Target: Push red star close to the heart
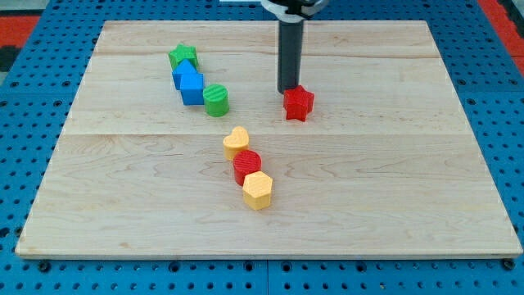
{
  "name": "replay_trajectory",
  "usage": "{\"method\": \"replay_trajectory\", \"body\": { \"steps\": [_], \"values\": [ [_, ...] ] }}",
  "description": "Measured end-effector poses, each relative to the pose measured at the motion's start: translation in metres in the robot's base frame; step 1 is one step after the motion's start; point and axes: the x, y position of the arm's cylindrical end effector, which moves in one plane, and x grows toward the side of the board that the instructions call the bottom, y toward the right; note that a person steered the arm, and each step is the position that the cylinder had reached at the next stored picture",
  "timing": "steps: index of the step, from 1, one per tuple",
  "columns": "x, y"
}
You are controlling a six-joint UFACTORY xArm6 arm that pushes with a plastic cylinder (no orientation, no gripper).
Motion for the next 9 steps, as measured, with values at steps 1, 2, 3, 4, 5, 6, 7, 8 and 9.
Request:
{"method": "replay_trajectory", "body": {
  "steps": [1, 2, 3, 4, 5, 6, 7, 8, 9],
  "values": [
    [-0.021, 0.008],
    [0.03, 0.01],
    [0.05, -0.021],
    [0.053, 0.006],
    [0.041, 0.034],
    [0.087, 0.035],
    [0.092, -0.007],
    [0.088, 0.017],
    [0.083, -0.001]
  ]
}}
